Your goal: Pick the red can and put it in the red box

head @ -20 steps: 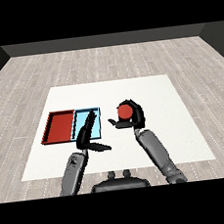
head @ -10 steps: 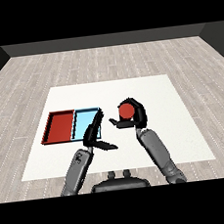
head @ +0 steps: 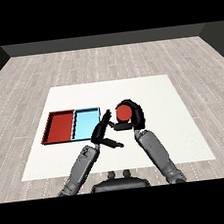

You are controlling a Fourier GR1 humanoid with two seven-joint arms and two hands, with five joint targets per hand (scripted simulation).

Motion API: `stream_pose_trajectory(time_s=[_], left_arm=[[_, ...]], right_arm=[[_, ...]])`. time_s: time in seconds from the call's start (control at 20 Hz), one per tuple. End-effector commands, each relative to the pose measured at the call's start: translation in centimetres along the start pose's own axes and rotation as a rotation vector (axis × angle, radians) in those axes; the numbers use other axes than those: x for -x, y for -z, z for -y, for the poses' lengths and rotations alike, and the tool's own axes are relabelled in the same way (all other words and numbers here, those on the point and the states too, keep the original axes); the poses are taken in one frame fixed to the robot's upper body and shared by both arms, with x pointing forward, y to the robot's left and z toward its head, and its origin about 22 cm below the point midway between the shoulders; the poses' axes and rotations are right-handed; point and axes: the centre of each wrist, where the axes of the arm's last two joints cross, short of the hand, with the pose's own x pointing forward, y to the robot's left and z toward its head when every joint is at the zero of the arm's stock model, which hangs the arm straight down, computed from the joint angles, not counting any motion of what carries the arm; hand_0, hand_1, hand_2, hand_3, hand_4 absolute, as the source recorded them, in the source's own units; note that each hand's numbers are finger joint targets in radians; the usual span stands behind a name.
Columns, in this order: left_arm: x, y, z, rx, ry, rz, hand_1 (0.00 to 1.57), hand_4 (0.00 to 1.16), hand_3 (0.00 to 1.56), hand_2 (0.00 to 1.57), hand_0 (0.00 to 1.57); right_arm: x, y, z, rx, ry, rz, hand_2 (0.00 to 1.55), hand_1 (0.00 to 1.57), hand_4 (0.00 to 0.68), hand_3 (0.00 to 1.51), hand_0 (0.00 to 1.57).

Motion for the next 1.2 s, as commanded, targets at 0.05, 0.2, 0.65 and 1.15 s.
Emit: stream_pose_trajectory(time_s=[0.05,0.2,0.65,1.15], left_arm=[[0.3,0.9,0.4,0.011,-0.05,-0.043,0.0,0.0,0.0,0.0,0.0],[0.0,0.1,1.8,0.026,-0.048,-0.022,0.0,0.0,0.0,0.0,0.0],[1.3,1.9,1.0,0.043,-0.052,-0.033,0.0,0.0,0.0,0.0,0.0],[0.3,1.1,3.1,0.056,-0.057,0.005,0.0,0.0,0.0,0.0,0.0]], right_arm=[[0.3,-0.6,0.3,-0.024,-0.001,0.01,1.48,1.57,0.65,1.42,1.57],[-1.6,0.6,-1.4,-0.034,0.024,0.011,1.47,1.57,0.637,1.41,1.57],[-0.4,-1.6,-4.5,-0.056,0.043,0.053,1.48,1.57,0.623,1.41,1.57],[-0.3,-0.5,-4.0,-0.082,0.071,0.034,1.48,1.57,0.654,1.41,1.57]])
